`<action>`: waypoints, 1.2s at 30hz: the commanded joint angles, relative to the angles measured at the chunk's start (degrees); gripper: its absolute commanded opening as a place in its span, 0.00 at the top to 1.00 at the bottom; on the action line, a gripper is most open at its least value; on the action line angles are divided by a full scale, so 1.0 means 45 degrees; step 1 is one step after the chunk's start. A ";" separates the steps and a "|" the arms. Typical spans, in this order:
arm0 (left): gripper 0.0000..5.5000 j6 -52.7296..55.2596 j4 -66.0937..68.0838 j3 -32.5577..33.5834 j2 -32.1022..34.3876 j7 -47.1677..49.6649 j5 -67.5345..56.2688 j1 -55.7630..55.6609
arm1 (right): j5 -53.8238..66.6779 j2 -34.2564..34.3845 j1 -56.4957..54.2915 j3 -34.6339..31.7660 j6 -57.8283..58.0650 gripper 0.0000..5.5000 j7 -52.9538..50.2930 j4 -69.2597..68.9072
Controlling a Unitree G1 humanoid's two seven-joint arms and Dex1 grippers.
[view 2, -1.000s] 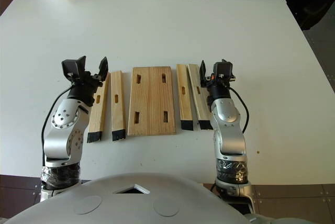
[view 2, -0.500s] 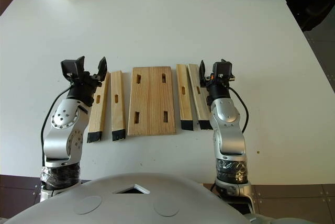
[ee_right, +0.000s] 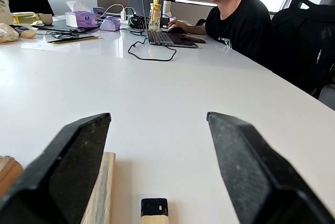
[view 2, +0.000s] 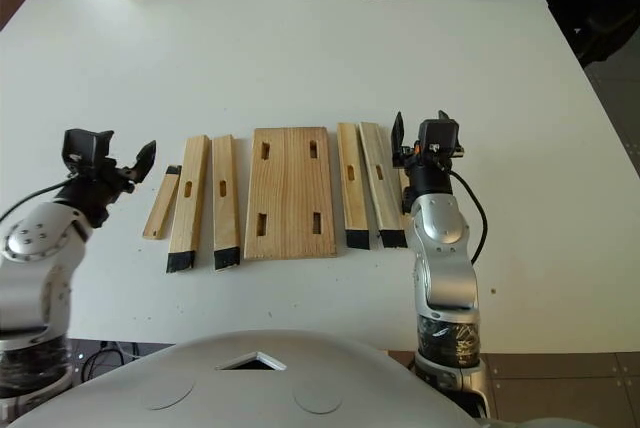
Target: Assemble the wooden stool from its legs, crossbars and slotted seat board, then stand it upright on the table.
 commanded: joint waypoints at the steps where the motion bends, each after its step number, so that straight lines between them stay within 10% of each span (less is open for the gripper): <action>1: 0.37 0.1716 -0.0818 0.0448 0.1489 -0.1386 -0.0887 0.0562 | -0.0038 0.0534 0.0657 -0.0230 0.0299 0.38 -0.0567 -0.0727; 27: 0.37 0.2279 0.1294 -0.0322 0.2081 -0.1782 -0.0493 0.2790 | -0.0235 0.0881 0.0684 -0.0079 0.0161 0.38 -0.0843 -0.0447; 36: 0.61 0.1097 0.1958 -0.0588 0.0963 -0.1130 -0.0386 0.3392 | -0.0174 0.0770 0.0404 -0.0179 0.0314 0.39 -0.0732 -0.0392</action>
